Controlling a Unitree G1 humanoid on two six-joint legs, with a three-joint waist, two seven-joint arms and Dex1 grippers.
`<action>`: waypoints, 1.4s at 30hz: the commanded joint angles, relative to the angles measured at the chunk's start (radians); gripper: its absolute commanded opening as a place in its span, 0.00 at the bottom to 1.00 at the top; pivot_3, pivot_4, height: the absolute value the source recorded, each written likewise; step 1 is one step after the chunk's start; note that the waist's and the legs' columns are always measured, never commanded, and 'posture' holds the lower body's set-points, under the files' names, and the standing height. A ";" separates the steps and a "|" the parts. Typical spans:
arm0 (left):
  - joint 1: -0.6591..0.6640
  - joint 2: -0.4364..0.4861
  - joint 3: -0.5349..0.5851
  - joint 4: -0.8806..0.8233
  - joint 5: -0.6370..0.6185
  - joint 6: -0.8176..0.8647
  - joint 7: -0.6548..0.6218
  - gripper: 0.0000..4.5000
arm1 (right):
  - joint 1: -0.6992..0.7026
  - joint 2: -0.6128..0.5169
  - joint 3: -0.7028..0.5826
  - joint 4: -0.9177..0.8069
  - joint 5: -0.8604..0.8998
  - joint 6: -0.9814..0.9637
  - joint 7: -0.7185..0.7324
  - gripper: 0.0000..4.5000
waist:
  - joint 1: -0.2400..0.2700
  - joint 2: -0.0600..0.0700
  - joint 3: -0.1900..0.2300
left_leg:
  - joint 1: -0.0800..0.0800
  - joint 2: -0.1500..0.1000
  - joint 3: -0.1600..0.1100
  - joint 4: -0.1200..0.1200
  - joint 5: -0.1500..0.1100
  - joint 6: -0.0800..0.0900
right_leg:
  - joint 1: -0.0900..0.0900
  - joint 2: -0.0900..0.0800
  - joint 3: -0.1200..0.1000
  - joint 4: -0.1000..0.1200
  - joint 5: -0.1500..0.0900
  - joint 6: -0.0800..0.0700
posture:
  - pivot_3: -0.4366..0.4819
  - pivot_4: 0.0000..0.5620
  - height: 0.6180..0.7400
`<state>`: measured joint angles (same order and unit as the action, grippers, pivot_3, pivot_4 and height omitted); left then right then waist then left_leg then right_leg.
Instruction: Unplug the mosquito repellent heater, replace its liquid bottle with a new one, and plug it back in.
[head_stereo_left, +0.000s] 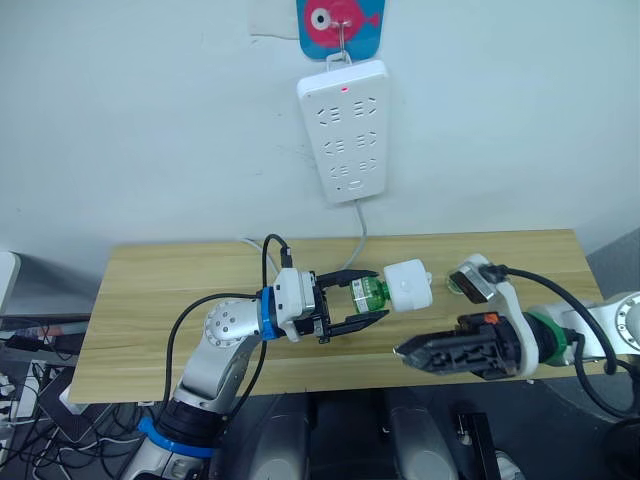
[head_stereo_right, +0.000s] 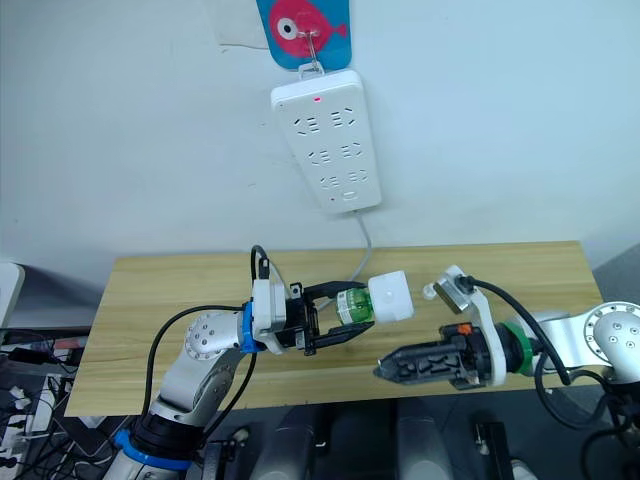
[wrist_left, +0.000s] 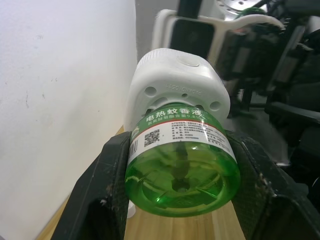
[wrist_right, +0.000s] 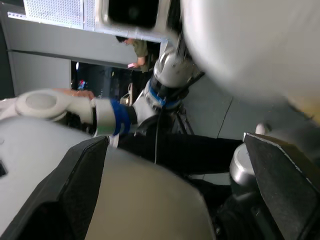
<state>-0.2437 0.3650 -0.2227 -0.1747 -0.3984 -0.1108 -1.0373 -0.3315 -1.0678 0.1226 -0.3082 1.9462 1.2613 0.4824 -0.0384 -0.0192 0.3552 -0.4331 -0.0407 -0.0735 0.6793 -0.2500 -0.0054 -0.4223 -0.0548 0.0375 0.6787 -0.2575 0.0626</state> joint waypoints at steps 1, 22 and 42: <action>0.003 -0.006 0.011 -0.021 -0.013 -0.022 -0.007 0.50 | 0.044 -0.099 -0.077 -0.047 0.026 -0.001 0.081 1.00 | -0.002 0.000 0.000 | 0.000 0.000 0.000 0.000 0.000 0.000 | 0.000 0.000 0.000 0.000 0.000 0.000 | 0.37 0.51 1.00; 0.029 0.023 0.014 -0.108 -0.034 0.029 -0.019 0.50 | -0.169 0.123 -0.175 0.456 -0.450 0.029 0.084 0.01 | -0.015 -0.003 -0.016 | 0.000 0.000 0.001 0.000 0.000 0.000 | 0.000 0.001 0.001 0.001 0.000 0.000 | 0.42 0.49 1.00; 0.022 0.024 0.017 -0.096 -0.038 0.044 -0.031 0.50 | -0.210 0.397 -0.289 0.379 -0.447 0.213 0.019 0.01 | -0.012 -0.002 -0.017 | 0.000 0.000 0.001 0.000 0.000 0.000 | 0.000 0.001 0.001 0.001 0.000 0.000 | 0.42 0.52 1.00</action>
<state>-0.2130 0.3932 -0.2076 -0.2574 -0.4227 -0.0521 -1.0617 -0.5559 -0.6687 -0.1359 0.1185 1.4514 1.4547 0.5132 -0.0507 -0.0213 0.3384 -0.4328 -0.0407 -0.0725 0.6793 -0.2500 -0.0053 -0.4227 -0.0543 0.0390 0.6795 -0.2575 0.0626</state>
